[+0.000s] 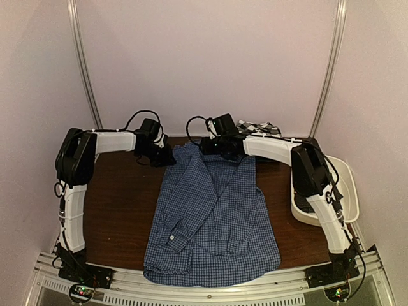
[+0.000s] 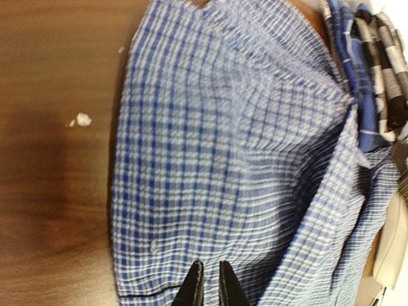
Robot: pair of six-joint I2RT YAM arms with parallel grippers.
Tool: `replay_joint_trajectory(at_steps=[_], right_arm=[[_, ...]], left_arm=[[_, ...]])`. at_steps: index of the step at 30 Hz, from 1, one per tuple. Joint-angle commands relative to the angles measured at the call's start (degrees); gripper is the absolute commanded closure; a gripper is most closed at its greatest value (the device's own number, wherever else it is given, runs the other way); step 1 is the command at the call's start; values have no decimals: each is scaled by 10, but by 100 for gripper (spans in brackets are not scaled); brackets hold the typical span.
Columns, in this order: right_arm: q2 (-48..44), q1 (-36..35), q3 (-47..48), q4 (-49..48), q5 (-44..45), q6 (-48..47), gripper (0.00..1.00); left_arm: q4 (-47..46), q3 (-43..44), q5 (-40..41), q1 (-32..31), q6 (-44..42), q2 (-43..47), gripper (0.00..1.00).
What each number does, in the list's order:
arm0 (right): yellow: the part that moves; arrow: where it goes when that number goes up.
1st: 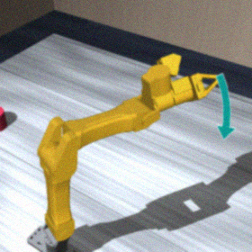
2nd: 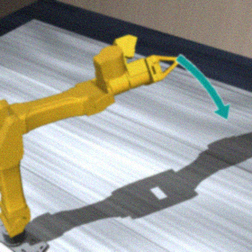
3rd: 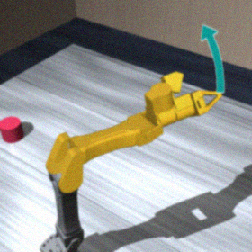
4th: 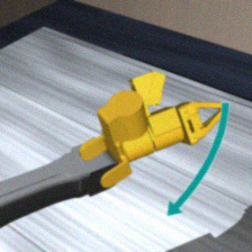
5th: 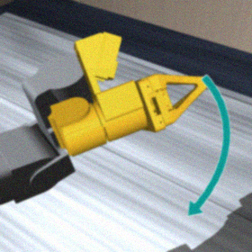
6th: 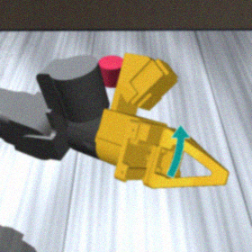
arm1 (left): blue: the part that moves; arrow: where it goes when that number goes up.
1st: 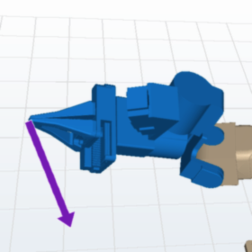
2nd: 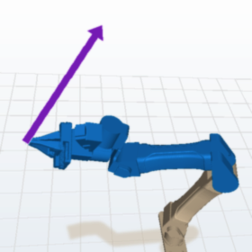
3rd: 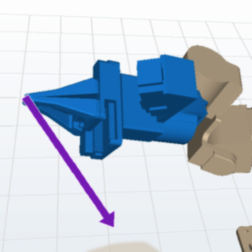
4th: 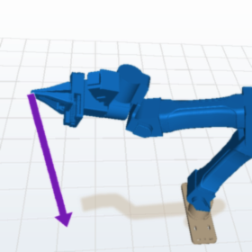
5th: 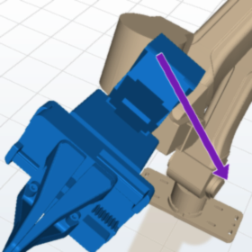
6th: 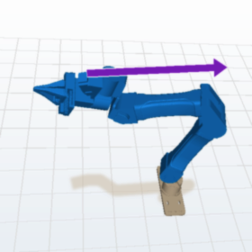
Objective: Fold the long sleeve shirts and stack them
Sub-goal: Adjust the sleeve of the 1/3-folded shirt.
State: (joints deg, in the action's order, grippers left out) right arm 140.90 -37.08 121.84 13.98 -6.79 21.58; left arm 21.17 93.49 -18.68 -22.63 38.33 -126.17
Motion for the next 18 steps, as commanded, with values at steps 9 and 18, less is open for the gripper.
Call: replay_joint_trajectory(at_steps=[9, 18], right_arm=[[-2, -18, -38, -21, -146, 33, 73], [101, 17, 57, -42, -142, 84, 74]], left_arm=[[-47, 107, -59, 3, 7, -86, 89], [-17, 166, -52, 10, 3, -153, 89]])
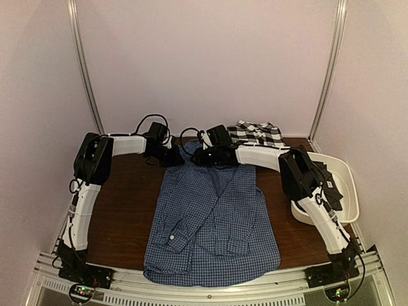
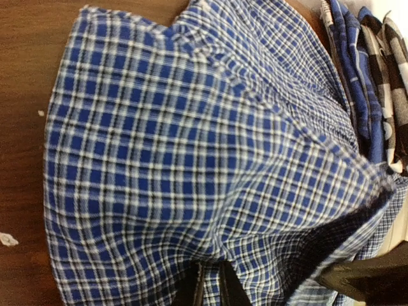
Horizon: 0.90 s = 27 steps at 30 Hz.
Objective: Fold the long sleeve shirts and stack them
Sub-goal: Adjust the sleeve of the 1/3-folded shirt.
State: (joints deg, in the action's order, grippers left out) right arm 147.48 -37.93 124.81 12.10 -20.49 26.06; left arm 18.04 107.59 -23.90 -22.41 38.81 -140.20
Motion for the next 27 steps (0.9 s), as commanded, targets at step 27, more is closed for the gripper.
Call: replay_joint_trajectory(at_steps=[27], right_arm=[[-133, 22, -86, -35, -61, 23, 45]], left_arm=[[65, -269, -14, -23, -55, 290, 85]])
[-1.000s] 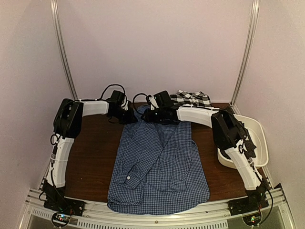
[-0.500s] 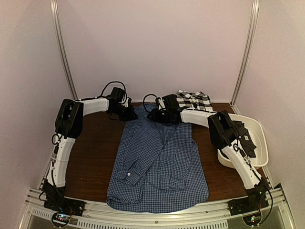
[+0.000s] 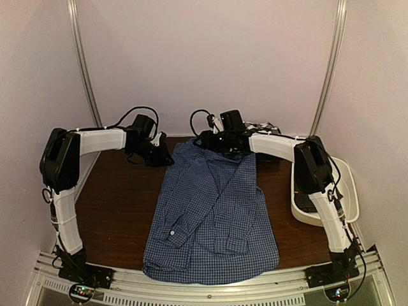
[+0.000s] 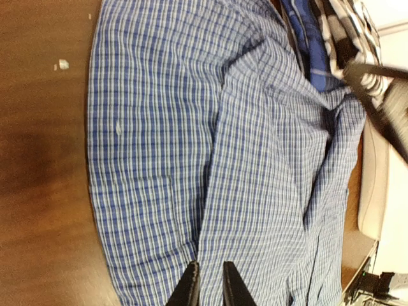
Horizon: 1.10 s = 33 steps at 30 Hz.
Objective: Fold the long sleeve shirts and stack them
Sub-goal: Adjust the sleeve of the 1/3-folded shirt.
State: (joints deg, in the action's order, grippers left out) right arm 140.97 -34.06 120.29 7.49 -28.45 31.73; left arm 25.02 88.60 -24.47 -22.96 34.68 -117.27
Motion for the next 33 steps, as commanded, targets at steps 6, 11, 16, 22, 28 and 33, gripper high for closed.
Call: replay_joint_trajectory(at_steps=[6, 11, 16, 22, 28, 33], right_arm=[[-163, -43, -170, 15, 56, -65, 42], [-241, -64, -279, 5, 73, -75, 42], [-312, -100, -363, 6, 91, -93, 40], [-352, -186, -421, 58, 144, -146, 38], [-346, -270, -435, 83, 201, -166, 36], [-329, -306, -425, 86, 208, -171, 36]], left_arm=[[-6, -228, -10, -61, -8, 167, 85], [1, -320, -4, -102, 12, 237, 83], [21, -384, 16, -130, 29, 283, 79], [22, -436, 2, -147, 46, 314, 76], [39, -453, 34, -158, 50, 318, 73], [39, -464, 41, -165, 53, 314, 72]])
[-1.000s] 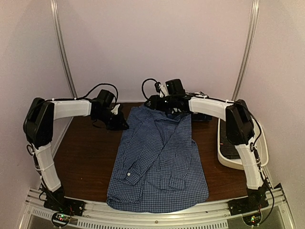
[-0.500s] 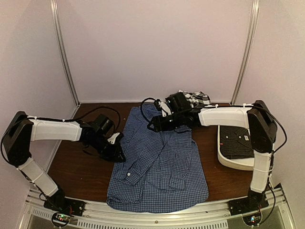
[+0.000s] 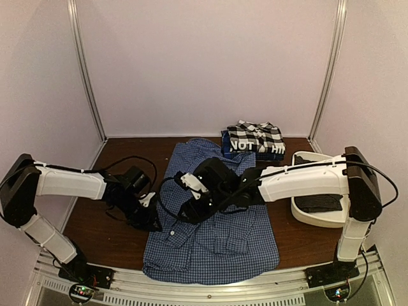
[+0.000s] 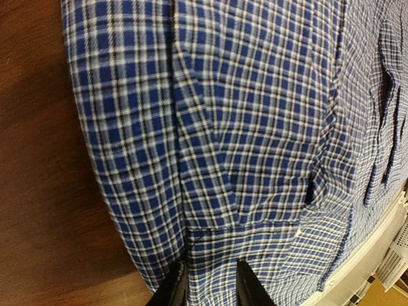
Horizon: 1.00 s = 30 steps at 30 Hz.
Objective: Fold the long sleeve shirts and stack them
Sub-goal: Adjust the sleeve of the 1/3-folded shirt.
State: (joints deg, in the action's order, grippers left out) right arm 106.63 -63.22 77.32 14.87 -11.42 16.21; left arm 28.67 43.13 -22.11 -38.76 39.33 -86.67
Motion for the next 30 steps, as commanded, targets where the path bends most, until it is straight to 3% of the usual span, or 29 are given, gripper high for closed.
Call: replay_joint_trajectory(at_steps=[1, 11, 22, 30], right_arm=[[18, -20, 8, 14, 41, -18, 35], [44, -26, 33, 26, 56, -27, 36], [34, -19, 24, 22, 85, -17, 35], [11, 11, 0, 7, 81, 1, 35]], left_arm=[[3, -12, 17, -7, 7, 9, 72], [5, -24, 8, -25, 14, 14, 72], [47, -5, -18, -34, 17, 52, 100], [85, -28, -33, -48, 20, 78, 100]])
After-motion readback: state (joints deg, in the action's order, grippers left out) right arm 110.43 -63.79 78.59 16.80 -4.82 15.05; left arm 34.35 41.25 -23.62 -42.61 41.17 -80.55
